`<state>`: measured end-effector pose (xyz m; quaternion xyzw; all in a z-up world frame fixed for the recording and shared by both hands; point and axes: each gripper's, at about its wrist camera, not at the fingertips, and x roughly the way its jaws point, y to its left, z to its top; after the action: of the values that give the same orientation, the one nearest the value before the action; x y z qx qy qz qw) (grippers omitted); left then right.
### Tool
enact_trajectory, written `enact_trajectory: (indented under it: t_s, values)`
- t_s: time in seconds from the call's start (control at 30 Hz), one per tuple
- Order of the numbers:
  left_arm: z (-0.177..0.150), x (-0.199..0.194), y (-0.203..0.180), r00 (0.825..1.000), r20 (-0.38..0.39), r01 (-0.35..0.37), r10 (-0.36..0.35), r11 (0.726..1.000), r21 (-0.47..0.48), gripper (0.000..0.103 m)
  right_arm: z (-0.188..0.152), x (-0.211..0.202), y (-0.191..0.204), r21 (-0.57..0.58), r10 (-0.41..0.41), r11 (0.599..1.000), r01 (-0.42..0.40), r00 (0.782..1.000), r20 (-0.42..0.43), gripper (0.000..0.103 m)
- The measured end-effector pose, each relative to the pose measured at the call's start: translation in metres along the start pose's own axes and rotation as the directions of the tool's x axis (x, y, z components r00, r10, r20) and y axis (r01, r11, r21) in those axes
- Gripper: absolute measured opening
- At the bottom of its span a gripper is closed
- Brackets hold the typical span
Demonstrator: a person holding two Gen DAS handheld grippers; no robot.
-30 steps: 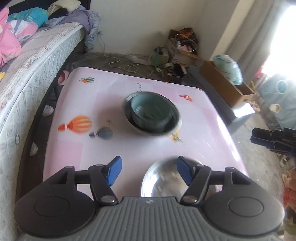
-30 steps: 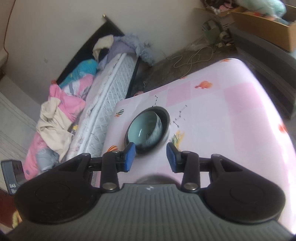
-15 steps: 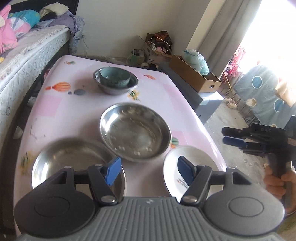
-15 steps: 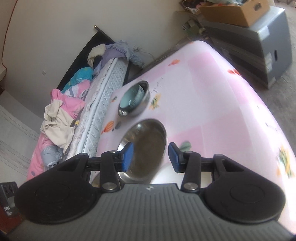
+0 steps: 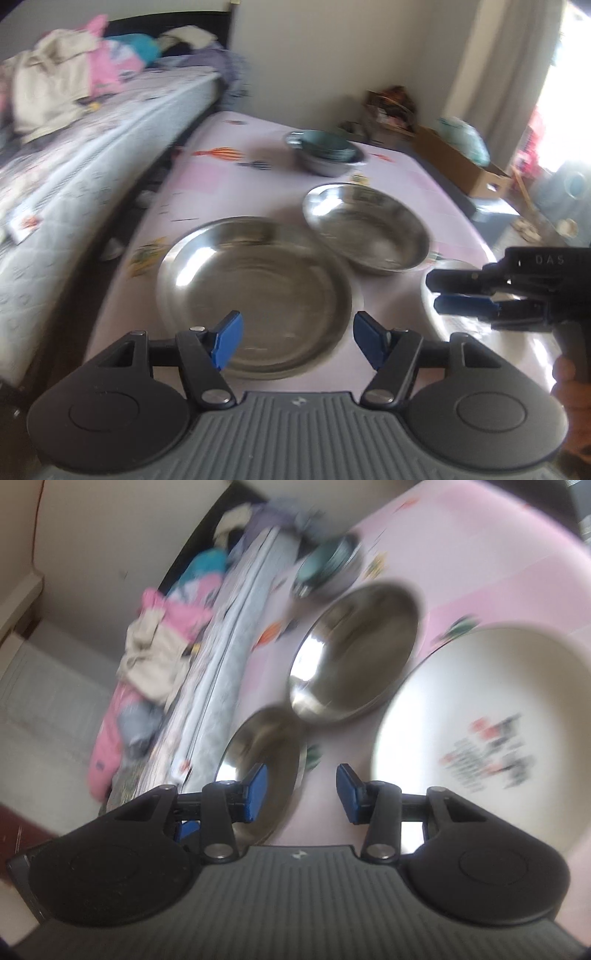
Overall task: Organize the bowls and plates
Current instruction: 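Open both grippers and lift them away from the nested bowls, then close both grippers on opposite rims of a steel bowl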
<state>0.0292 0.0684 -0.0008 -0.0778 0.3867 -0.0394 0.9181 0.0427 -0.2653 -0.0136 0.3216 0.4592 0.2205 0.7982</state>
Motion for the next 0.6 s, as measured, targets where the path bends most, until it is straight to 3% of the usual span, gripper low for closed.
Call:
enact_trajectory:
  t_s: [0.1,0.2,0.43,0.6]
  values:
    - [-0.001,0.002,0.025,0.998,0.012,-0.061,0.062,0.996,-0.061,0.067,-0.006,0.031,0.018,-0.02,0.01,1.0,-0.01,0.999,-0.035,0.042]
    - [-0.003,0.005,0.05,0.995,0.015,-0.099,0.101,0.987,-0.124,0.061,-0.007,0.058,0.033,-0.07,-0.054,0.996,0.052,0.998,-0.021,0.041]
    - [0.0,0.021,0.087,0.995,0.005,-0.092,0.095,0.978,-0.188,0.048,-0.005,0.091,0.047,-0.152,-0.219,0.961,0.229,0.972,0.084,0.037]
    - [0.008,0.044,0.101,0.996,-0.021,-0.086,0.084,0.979,-0.187,0.036,-0.008,0.1,0.04,-0.138,-0.259,0.953,0.271,0.961,0.095,0.031]
